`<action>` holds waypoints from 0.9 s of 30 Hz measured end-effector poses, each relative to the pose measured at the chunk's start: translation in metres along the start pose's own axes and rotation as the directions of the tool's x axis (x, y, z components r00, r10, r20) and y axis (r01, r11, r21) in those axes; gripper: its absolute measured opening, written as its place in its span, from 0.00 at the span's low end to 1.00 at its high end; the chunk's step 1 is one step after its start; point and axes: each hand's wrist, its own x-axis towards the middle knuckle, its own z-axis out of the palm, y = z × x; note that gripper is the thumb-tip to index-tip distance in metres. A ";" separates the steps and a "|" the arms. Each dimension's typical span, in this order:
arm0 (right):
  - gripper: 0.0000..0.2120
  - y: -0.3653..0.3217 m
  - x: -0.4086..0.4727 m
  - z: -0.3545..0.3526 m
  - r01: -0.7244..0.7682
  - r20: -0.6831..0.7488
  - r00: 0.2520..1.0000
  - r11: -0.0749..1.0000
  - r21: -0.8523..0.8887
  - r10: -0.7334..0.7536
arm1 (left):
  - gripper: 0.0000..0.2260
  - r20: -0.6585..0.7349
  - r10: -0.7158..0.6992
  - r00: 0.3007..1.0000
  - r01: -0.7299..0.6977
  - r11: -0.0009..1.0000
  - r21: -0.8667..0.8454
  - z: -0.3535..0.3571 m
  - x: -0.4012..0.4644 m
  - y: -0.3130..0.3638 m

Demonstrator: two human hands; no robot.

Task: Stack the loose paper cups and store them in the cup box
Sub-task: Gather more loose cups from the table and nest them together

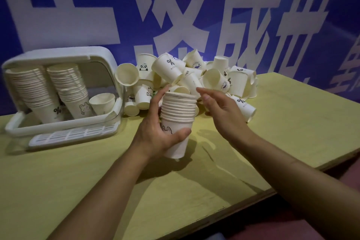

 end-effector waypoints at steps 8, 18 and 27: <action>0.10 0.038 0.028 0.047 0.019 0.007 1.000 0.924 -0.382 -0.017 | 0.47 -0.232 -0.107 0.967 0.124 0.990 0.059 -0.026 -0.015 -0.035; 0.29 0.060 0.011 0.037 0.223 0.386 0.922 0.807 -0.546 0.007 | 0.48 -0.187 -0.121 0.975 0.147 0.980 0.135 -0.036 -0.017 -0.045; 0.37 0.064 0.010 0.030 0.328 0.402 0.915 0.632 -0.702 -0.028 | 0.46 -0.192 -0.174 0.966 0.190 0.979 0.073 -0.036 -0.020 -0.042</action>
